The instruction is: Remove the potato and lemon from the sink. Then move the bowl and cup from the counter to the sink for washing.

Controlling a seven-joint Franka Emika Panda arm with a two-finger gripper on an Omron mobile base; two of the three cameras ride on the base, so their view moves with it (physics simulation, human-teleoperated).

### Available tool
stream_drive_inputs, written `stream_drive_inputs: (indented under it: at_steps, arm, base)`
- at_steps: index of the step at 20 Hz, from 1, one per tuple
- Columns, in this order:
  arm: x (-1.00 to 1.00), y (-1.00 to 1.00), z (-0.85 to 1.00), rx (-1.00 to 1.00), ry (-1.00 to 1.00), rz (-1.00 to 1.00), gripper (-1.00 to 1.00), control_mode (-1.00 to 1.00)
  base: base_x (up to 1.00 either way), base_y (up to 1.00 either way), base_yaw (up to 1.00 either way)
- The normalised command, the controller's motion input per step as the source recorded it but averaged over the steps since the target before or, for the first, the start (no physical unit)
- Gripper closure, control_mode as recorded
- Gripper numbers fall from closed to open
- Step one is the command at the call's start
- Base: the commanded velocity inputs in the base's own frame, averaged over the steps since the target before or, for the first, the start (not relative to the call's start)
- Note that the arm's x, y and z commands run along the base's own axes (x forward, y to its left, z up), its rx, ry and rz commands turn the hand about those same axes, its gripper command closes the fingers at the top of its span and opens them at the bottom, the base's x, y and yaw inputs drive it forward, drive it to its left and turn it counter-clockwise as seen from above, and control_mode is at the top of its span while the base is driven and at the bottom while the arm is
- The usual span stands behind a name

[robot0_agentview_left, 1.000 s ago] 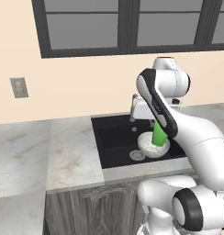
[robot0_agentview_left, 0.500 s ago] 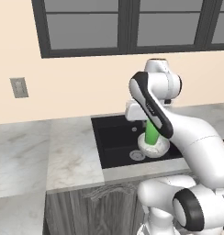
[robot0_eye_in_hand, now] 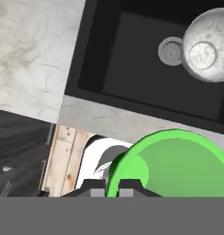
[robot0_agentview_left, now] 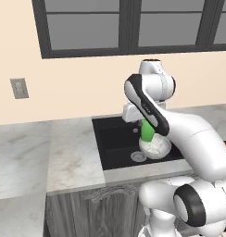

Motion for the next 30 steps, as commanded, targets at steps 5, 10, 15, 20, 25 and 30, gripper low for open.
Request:
stream_drive_inputs:
  at_steps: [5, 10, 15, 20, 25, 30]
  arm:
    - [0.26, 0.07, -0.06, 0.01, -0.02, 0.24, 1.00, -1.00]
    - [0.25, 0.03, -0.07, 0.07, 0.00, 0.25, 1.00, -1.00]
    - [0.18, 0.00, -0.09, 0.05, 0.00, 0.24, 1.00, -1.00]
    - [0.15, 0.00, -0.11, 0.00, 0.00, 0.21, 1.00, -1.00]
    - [0.16, 0.00, -0.11, 0.00, -0.04, 0.22, 1.00, -1.00]
    - [0.16, 0.00, -0.11, 0.01, -0.05, 0.18, 1.00, -1.00]
  base:
    - [0.00, 0.00, 0.00]
    - [0.00, 0.00, 0.00]
    - [0.00, 0.00, 0.00]
    - [0.00, 0.00, 0.00]
    - [0.00, 0.00, 0.00]
    - [0.00, 0.00, 0.00]
